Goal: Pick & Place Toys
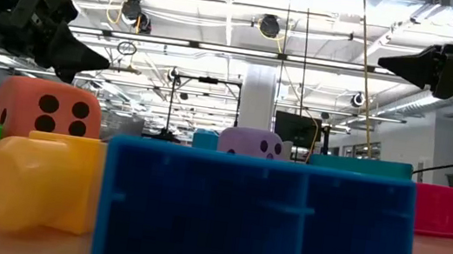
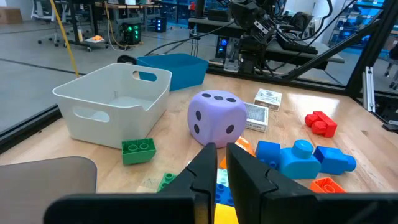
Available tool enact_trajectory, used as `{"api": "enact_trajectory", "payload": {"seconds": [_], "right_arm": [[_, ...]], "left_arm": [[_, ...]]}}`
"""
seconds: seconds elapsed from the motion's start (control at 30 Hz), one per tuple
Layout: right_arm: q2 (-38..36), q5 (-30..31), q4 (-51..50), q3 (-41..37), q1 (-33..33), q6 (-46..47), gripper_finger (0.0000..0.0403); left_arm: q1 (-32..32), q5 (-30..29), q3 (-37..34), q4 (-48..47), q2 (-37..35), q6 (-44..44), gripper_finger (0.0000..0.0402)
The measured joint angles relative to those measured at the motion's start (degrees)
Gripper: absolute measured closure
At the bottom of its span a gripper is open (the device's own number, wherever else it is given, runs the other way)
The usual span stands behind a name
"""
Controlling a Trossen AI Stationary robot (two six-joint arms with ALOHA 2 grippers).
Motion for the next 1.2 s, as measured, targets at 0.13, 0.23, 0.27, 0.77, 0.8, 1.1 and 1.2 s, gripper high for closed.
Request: {"api": "enact_trajectory", "payload": {"seconds": [0.13,0.23,0.27,0.77,0.8,1.1,1.2], "right_arm": [[0.03,-3.82,3.40,0.01,0.33,14.00,0.0399],[-0.01,-8.71,10.61,-0.01,0.79,35.48,0.0399],[0.04,-9.06,12.87,0.01,0.89,40.18,0.0399],[27.41,-12.00,13.63,29.12,0.89,45.75,0.0399],[30.03,-11.91,13.74,31.35,0.89,44.04,0.0399],[50.40,2.35,22.06,40.38,0.68,40.24,0.0399],[54.07,3.25,24.89,40.58,0.73,46.83,0.0399]], "left_arm": [[0.01,0.00,0.00,0.02,0.00,0.00,0.0357],[0.00,0.00,0.00,0.00,0.00,0.00,0.0357],[0.00,0.00,0.00,0.02,0.00,0.00,0.0357],[0.01,0.00,0.00,0.02,0.00,0.00,0.0357],[0.01,-0.01,0.00,0.02,0.00,0.00,0.0357],[0.01,0.00,0.00,0.83,0.02,-0.28,0.0357],[0.02,-0.01,-0.03,4.90,0.02,-7.02,0.0357]]}}
